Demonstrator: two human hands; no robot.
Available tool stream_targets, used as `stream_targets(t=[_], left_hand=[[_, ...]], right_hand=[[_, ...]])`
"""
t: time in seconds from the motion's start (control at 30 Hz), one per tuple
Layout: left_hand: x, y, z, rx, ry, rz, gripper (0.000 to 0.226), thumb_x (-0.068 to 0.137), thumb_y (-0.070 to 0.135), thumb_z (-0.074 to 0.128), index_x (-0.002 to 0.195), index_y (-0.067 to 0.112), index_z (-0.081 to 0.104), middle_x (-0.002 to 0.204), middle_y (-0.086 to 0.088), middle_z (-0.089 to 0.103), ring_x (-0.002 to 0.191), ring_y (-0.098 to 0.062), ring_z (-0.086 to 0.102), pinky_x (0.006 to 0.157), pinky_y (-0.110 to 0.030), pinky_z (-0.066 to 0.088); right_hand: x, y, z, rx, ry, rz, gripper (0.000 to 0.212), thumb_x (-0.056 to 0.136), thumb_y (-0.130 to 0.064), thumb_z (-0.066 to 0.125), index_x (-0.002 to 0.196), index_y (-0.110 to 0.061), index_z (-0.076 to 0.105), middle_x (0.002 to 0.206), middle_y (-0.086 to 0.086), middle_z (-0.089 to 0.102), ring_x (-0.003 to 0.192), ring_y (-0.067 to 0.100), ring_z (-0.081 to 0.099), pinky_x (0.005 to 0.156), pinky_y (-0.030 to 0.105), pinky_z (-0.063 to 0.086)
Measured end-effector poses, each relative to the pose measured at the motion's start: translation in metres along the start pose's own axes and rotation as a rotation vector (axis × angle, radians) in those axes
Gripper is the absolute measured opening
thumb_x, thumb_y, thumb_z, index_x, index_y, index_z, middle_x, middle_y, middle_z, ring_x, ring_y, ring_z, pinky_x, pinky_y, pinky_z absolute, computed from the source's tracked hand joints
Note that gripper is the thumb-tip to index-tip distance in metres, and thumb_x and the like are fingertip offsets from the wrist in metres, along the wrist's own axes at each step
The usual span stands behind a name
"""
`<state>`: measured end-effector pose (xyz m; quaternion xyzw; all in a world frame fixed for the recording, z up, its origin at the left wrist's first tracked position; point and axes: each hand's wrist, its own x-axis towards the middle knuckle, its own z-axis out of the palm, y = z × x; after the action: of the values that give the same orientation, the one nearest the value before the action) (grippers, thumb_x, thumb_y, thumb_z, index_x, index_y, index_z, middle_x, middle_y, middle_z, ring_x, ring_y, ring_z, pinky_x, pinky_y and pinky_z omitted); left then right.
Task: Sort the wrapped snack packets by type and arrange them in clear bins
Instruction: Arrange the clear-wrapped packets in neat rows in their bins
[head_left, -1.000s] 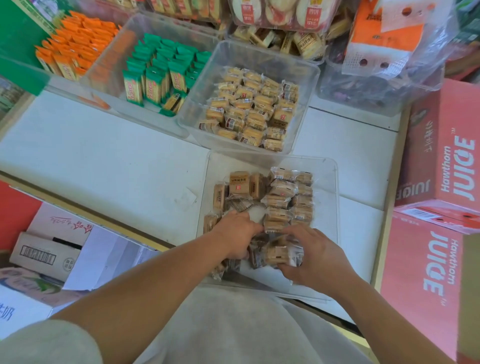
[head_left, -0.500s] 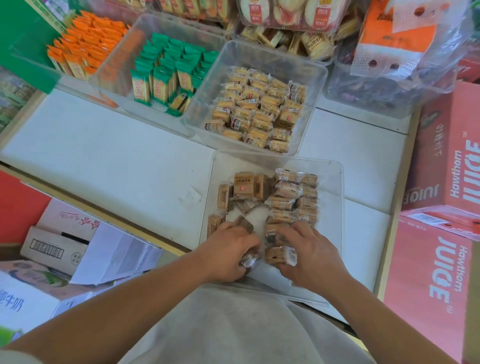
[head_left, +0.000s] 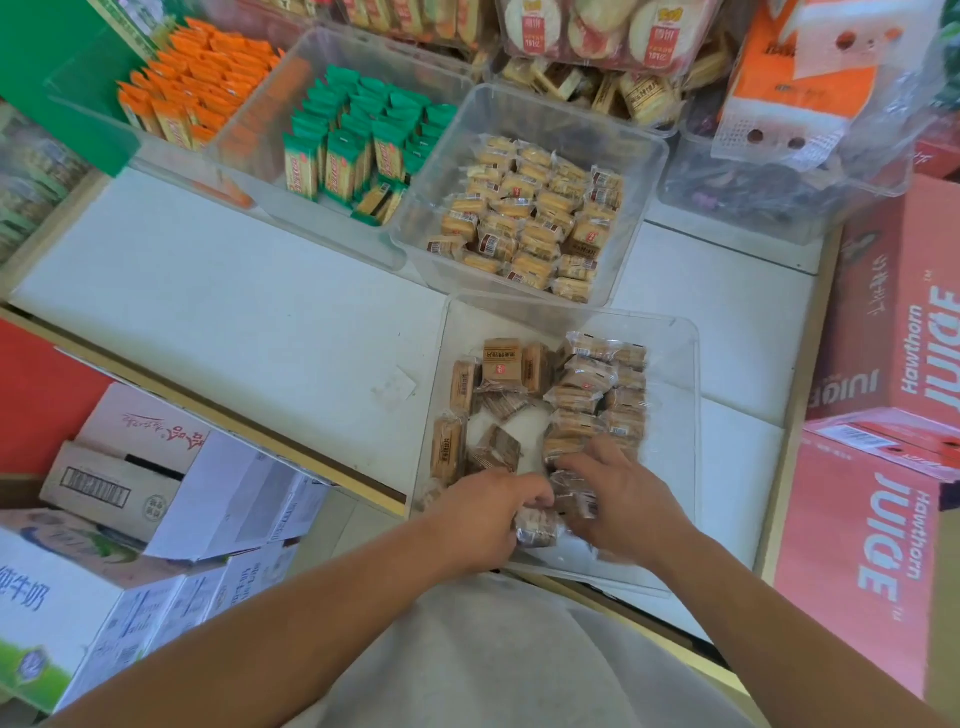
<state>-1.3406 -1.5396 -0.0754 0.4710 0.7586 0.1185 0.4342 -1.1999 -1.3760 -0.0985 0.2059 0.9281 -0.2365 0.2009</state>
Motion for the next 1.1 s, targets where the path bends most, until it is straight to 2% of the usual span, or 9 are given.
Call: stream_targets(t=[0.13,0.3,0.4,0.53,0.7,0.77,0.87,1.0,1.1], left_hand=[[0.014,-0.004,0.0,-0.029,-0.03,-0.033,0.048,0.082,-0.005,0.069,0.118,0.028,0.067,0.115,0.011,0.057,0.097,-0.01,0.054,0.073,-0.011,0.039],[0.012,-0.001,0.0,0.07,-0.107,-0.078,0.039,0.087,0.021,0.072,0.123,0.035,0.064,0.121,0.007,0.058,0.104,-0.016,0.058,0.085,-0.028,0.051],[0.014,0.003,0.0,0.072,-0.118,-0.08,0.036,0.092,0.034,0.071,0.128,0.033,0.065,0.12,0.006,0.066,0.105,-0.018,0.061,0.085,-0.028,0.049],[0.016,0.005,-0.003,0.018,-0.1,-0.111,0.028,0.09,0.026,0.077,0.118,0.025,0.076,0.115,0.006,0.073,0.105,-0.016,0.066,0.092,-0.03,0.054],[0.009,0.001,-0.015,-0.048,-0.121,-0.075,0.021,0.09,0.023,0.078,0.11,0.025,0.079,0.109,0.01,0.075,0.096,-0.008,0.065,0.084,-0.022,0.053],[0.002,-0.002,-0.024,-0.089,-0.13,-0.068,0.02,0.09,0.026,0.077,0.11,0.03,0.078,0.108,0.014,0.073,0.097,-0.005,0.064,0.088,-0.027,0.054],[-0.003,-0.002,-0.028,-0.146,-0.149,-0.072,0.02,0.091,0.03,0.076,0.11,0.035,0.076,0.107,0.019,0.068,0.099,-0.003,0.062,0.09,-0.03,0.054],[0.003,0.012,-0.008,-0.173,-0.129,-0.057,0.025,0.094,0.027,0.072,0.119,0.033,0.074,0.116,0.015,0.069,0.101,-0.005,0.062,0.087,-0.023,0.048],[0.014,0.02,0.007,-0.176,-0.077,-0.062,0.026,0.094,0.025,0.073,0.12,0.025,0.075,0.119,0.008,0.071,0.097,-0.007,0.061,0.085,-0.022,0.045]], right_hand=[[0.001,0.009,0.001,0.091,-0.023,0.025,0.081,0.071,-0.039,0.089,0.143,-0.032,0.052,0.134,-0.006,0.045,0.111,0.02,0.059,0.091,0.035,0.053],[-0.003,0.007,0.009,0.064,0.073,0.008,0.067,0.078,-0.037,0.08,0.139,-0.026,0.054,0.129,-0.004,0.046,0.107,0.022,0.06,0.082,0.036,0.056],[-0.002,0.008,0.009,0.101,0.067,0.001,0.065,0.075,-0.038,0.077,0.136,-0.025,0.055,0.126,-0.006,0.045,0.105,0.023,0.06,0.081,0.036,0.056],[-0.002,0.007,0.006,0.136,0.048,0.015,0.072,0.074,-0.064,0.069,0.137,-0.031,0.054,0.129,-0.01,0.046,0.11,0.015,0.057,0.09,0.035,0.052],[-0.005,0.005,0.012,0.11,0.092,0.035,0.057,0.08,-0.038,0.083,0.132,-0.027,0.062,0.126,-0.003,0.048,0.106,0.023,0.061,0.086,0.034,0.052],[-0.005,0.008,0.011,0.171,0.099,0.035,0.056,0.079,-0.025,0.085,0.131,-0.023,0.066,0.125,0.0,0.049,0.105,0.024,0.061,0.089,0.035,0.053],[-0.004,0.011,0.007,0.239,0.111,0.067,0.05,0.083,-0.013,0.081,0.13,-0.019,0.067,0.124,0.001,0.05,0.099,0.014,0.056,0.087,0.02,0.043],[0.004,0.01,0.001,0.33,0.145,0.179,0.043,0.083,-0.012,0.08,0.124,-0.018,0.069,0.119,-0.005,0.048,0.102,0.016,0.058,0.087,0.019,0.041],[0.005,0.008,0.004,0.248,0.124,0.176,0.043,0.084,-0.023,0.08,0.125,-0.022,0.065,0.121,-0.006,0.047,0.106,0.019,0.062,0.086,0.028,0.051]])
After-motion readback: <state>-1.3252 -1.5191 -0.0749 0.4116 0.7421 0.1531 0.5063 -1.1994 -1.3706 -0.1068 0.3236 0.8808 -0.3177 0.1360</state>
